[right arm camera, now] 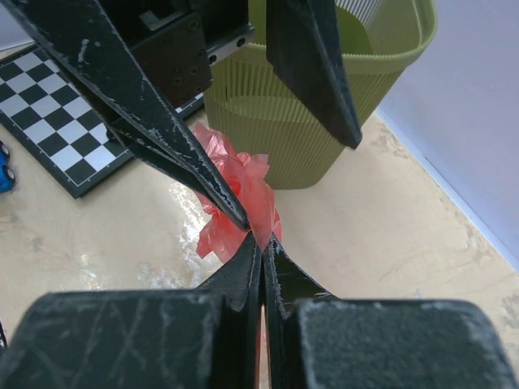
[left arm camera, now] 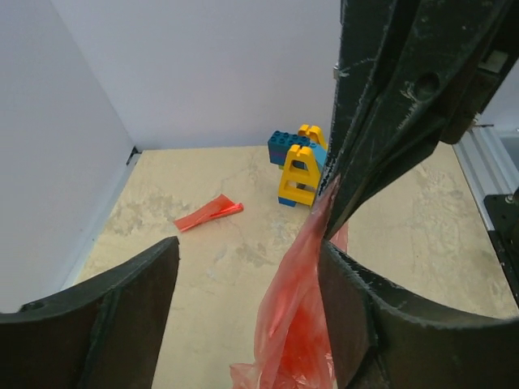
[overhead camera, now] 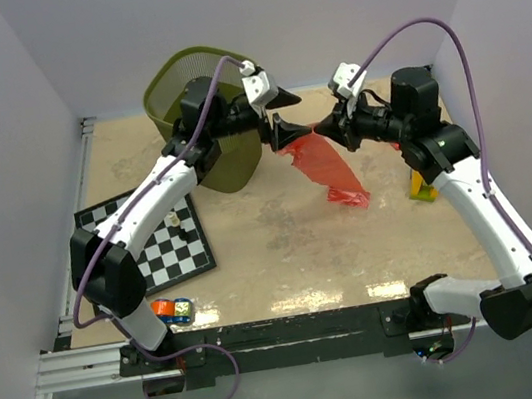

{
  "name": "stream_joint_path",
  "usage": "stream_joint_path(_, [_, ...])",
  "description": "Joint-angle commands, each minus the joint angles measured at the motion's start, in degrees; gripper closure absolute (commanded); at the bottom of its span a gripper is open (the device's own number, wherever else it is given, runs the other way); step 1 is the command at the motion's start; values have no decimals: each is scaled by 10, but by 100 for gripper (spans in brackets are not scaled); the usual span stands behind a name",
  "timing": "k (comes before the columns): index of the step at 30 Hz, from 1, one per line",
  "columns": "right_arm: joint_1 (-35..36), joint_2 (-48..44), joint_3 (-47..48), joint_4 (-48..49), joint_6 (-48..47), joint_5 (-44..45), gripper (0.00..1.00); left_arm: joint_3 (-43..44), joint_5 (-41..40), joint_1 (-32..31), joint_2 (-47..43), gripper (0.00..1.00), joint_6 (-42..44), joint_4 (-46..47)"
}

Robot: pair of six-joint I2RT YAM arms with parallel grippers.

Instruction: Put the trash bags into the trash bin

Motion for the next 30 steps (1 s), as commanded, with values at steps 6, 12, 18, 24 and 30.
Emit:
stream_joint_path(6, [-1, 2, 33, 2, -25, -36, 100, 69, 68, -16, 11, 53, 221, -168])
stream_joint_path(12, [-1, 11, 38, 0, -23, -32, 100, 103, 33, -29, 23, 94, 294, -245])
stream_joint_path(18, [-1, 30, 40, 45, 62, 149, 96, 85, -69, -29, 1, 100, 209, -215])
stream_joint_path(24, [-5, 72, 117, 70, 101, 315, 47, 69, -245, -17, -31, 100, -14, -192])
stream_joint_path(30, [-5, 68, 125, 75, 158, 178, 46, 45, -376, 13, -66, 100, -233, -170])
